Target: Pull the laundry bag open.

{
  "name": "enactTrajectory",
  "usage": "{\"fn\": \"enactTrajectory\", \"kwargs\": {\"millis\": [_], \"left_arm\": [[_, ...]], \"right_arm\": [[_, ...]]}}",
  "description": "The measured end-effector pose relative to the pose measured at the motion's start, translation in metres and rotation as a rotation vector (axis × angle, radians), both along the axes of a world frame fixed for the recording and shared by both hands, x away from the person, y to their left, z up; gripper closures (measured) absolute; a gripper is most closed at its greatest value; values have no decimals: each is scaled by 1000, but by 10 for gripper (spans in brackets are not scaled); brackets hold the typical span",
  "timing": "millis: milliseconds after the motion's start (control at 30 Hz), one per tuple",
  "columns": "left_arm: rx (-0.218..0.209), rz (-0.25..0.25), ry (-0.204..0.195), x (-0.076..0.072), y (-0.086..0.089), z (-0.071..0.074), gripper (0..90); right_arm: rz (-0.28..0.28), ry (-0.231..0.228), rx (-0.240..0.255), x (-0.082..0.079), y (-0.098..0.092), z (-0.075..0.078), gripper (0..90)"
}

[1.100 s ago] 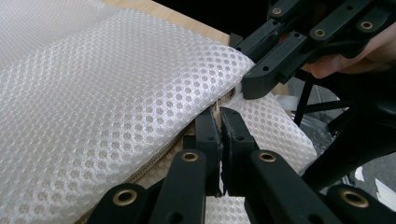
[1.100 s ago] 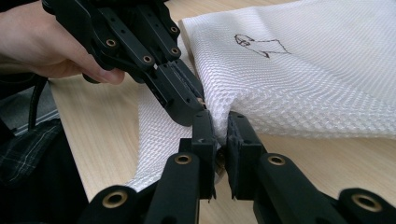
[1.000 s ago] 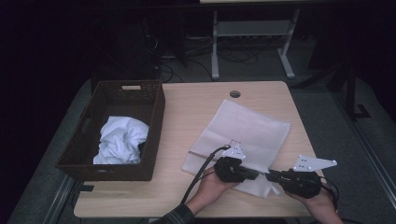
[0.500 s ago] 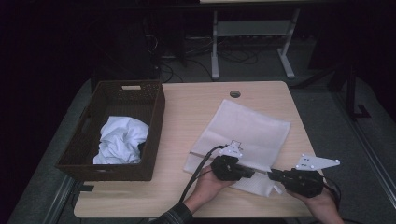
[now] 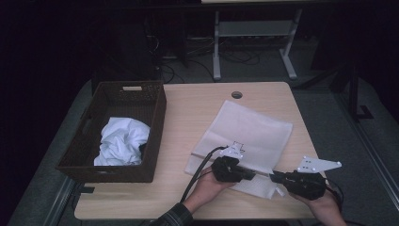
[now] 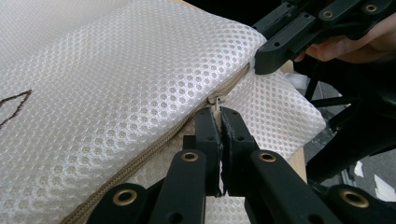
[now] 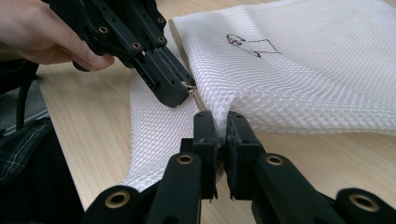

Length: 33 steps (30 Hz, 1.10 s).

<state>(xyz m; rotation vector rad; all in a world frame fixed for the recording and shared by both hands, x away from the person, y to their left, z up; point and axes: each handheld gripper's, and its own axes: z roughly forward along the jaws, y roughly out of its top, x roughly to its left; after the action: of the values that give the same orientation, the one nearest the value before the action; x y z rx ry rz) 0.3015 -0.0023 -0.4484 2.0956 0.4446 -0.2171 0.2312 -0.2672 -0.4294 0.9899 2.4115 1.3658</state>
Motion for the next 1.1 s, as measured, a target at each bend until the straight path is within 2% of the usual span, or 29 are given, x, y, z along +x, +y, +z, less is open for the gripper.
{"fn": "enactTrajectory", "kwargs": {"millis": [233, 267, 300, 367, 400, 533, 933, 1000, 1100], "left_arm": [[13, 7, 4, 0, 0, -1, 877], [44, 27, -15, 1, 0, -1, 877], [52, 50, -15, 3, 4, -2, 877], [31, 71, 18, 9, 13, -2, 877], [26, 71, 19, 10, 14, -1, 877], [39, 63, -3, 9, 15, 0, 876], [41, 54, -6, 10, 15, -2, 876], [76, 87, -30, 12, 19, -3, 877], [56, 109, -12, 18, 29, -2, 876]], "right_arm": [[-5, 3, -21, 0, 2, 0, 833], [-14, 4, -29, 0, 3, 0, 834], [-19, 3, -34, 0, 2, 1, 834], [-41, 11, -21, 1, -4, 1, 834], [-44, 18, -7, 1, -7, 1, 833], [-42, 14, -10, 1, -6, 1, 833], [-31, 0, -25, 0, -4, 1, 833], [-47, -9, -47, -1, -4, 2, 834], [-65, -5, -38, -1, -9, 3, 833]]}}
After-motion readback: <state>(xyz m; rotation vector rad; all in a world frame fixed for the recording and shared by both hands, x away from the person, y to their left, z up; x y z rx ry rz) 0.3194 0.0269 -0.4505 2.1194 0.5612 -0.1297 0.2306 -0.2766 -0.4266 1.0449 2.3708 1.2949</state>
